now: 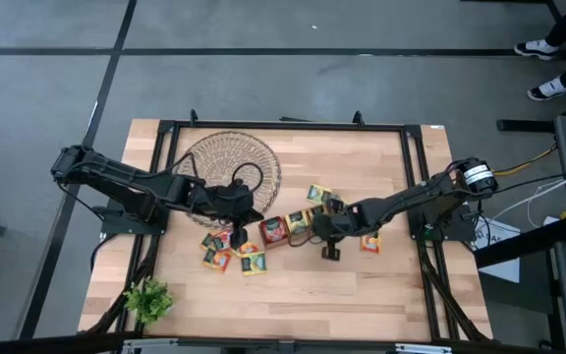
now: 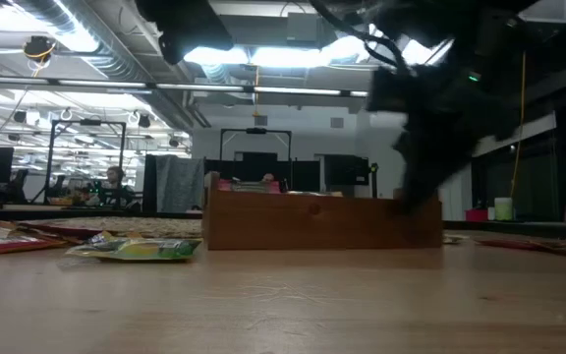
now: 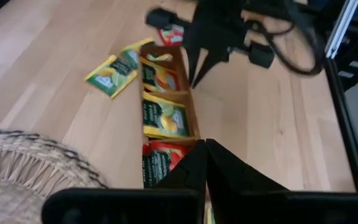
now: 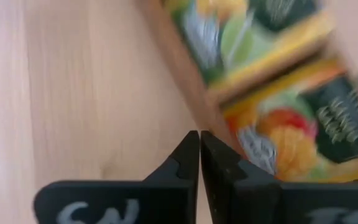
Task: Pick & Place Tea
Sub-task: Move the wooden organizer to the center of the table, then put the yellow tea bag into the middle section of the wooden organizer
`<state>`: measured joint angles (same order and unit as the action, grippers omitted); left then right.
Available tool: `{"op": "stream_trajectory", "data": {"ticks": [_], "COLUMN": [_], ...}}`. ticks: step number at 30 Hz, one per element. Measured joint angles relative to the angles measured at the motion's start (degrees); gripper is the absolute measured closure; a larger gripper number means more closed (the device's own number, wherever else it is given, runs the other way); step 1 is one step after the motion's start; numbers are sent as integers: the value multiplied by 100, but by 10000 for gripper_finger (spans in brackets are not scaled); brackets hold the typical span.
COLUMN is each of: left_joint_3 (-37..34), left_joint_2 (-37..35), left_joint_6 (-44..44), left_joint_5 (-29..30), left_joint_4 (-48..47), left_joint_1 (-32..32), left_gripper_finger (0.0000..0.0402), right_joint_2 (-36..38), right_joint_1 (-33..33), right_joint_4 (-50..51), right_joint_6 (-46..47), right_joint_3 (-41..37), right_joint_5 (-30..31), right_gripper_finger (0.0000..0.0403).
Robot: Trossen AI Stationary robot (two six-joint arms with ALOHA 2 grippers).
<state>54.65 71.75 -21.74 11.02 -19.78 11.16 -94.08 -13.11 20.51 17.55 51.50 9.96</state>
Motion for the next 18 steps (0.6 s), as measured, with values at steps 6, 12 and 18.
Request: {"op": "stream_trajectory", "data": {"ticks": [6, 12, 18], "left_joint_3": [0, 2, 2], "left_joint_2": [-2, -2, 52], "left_joint_6": [-15, -23, -462], "left_joint_5": [-85, -794, -1540], "left_joint_4": [-244, -552, -880], "left_joint_1": [32, 174, 592], "left_gripper_finger": [395, 399, 399], "right_joint_2": [0, 4, 183], "right_joint_1": [46, -336, -695], "right_joint_4": [455, 1290, 1476], "right_joint_6": [-275, -299, -257], "right_joint_3": [881, 1821, 1921], "right_joint_5": [-14, -1015, -1603], "right_gripper_finger": [384, 384, 384]}}
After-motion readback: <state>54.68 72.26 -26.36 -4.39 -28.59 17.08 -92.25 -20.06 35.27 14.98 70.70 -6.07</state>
